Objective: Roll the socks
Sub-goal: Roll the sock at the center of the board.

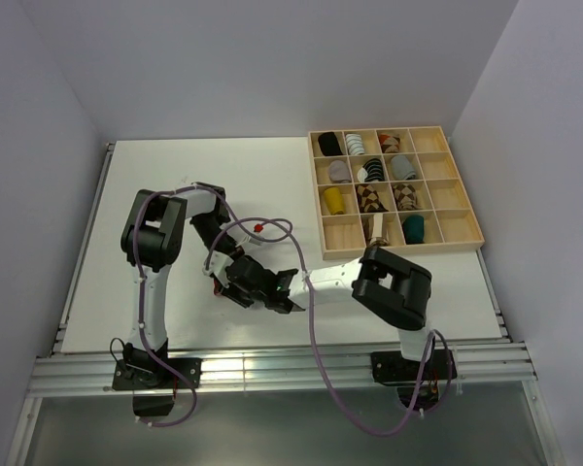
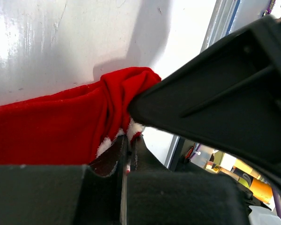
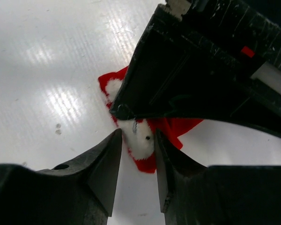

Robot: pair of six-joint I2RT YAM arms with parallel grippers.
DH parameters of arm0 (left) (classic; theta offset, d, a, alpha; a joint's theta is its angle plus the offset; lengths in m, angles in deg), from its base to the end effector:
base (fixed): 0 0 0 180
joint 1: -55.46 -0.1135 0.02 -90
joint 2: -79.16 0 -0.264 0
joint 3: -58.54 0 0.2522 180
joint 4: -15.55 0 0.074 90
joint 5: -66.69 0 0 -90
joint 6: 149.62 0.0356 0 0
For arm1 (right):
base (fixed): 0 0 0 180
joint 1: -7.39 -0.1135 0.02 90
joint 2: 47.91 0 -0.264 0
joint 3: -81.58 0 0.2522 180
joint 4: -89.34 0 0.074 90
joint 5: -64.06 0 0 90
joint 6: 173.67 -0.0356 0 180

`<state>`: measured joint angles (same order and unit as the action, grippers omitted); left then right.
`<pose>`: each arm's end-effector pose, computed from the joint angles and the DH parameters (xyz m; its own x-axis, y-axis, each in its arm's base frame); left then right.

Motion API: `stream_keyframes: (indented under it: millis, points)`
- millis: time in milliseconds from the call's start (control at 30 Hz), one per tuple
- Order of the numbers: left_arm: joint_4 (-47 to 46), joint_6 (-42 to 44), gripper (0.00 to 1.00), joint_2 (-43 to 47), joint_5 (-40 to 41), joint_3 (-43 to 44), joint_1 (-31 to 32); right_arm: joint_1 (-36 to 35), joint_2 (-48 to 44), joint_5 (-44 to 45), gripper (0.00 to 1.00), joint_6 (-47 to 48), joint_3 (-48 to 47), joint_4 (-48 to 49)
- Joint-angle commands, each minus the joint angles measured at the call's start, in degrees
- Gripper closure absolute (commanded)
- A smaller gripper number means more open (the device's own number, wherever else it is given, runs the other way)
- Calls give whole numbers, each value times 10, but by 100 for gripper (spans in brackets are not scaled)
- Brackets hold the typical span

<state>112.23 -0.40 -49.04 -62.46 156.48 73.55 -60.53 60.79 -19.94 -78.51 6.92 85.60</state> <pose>0.3162 -0.1269 0.1127 -0.4918 0.8616 -0.1260 0.5914 0.2243 -0.7746 0.1538 0.3694 0.1554 -0.1493 -0.6059 -0.7814 -0.9076 0.3975 -0.1349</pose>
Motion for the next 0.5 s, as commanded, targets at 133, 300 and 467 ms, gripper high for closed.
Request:
stream_keyframes:
  millis: [133,300,467]
  points:
    - [-42,24,100,-10,27,-6,2,-12,-12,70,57,33,11,66]
    - [-42,30,100,-2,29,-13,2,-23,-19,49,52,48,4,36]
    - [-42,36,100,4,29,-17,2,-36,12,74,52,68,-20,24]
